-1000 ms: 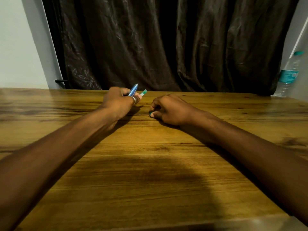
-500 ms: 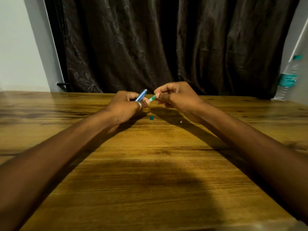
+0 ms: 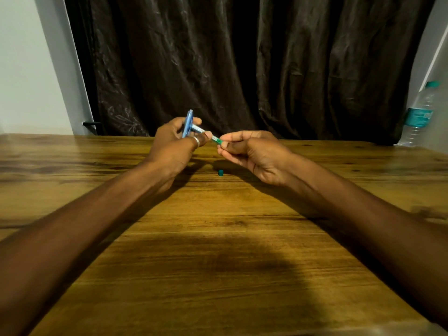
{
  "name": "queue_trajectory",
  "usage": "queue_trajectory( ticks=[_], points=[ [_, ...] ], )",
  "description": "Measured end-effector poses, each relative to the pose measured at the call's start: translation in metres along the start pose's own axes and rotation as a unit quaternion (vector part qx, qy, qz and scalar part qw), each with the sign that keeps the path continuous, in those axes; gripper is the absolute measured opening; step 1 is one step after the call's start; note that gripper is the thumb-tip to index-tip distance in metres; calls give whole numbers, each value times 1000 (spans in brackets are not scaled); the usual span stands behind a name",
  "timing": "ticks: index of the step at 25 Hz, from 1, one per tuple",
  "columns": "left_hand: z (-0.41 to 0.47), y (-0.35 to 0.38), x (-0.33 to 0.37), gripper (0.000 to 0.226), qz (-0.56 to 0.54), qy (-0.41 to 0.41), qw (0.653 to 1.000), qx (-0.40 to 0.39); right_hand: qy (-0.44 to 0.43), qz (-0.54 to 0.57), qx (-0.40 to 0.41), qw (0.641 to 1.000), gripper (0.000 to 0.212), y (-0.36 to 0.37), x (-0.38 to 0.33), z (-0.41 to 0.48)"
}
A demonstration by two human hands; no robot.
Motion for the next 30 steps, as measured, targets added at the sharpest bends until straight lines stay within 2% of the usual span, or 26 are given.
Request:
queue_trajectory(
  ticks=[14,19,24,30],
  points=[
    [-2,-3,1,39,-15,-8,1000,-5,10,-16,0,1000,20,0,0,-3],
    [-4,-3,3,30,2,-14,1000,7,11,-29,29,999,17,0,-4,-5],
    [-7,-3,8,27,-15,-70,997,-5,-14,-57,67,996,18,-6,-10,-4],
    [-12,-2,15,23,3,-76,997,-13,-17,-78,103,991,18,-13,-11,-2]
  ],
)
Point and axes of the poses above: each hand's wrist, its own z-axis towards the middle knuckle, its own y-axis out of the palm, x = y × z, the point moved 1 cm from there along z, towards the middle knuckle, and after that the axes turned 5 degrees about -x, right-handed, at the moved point
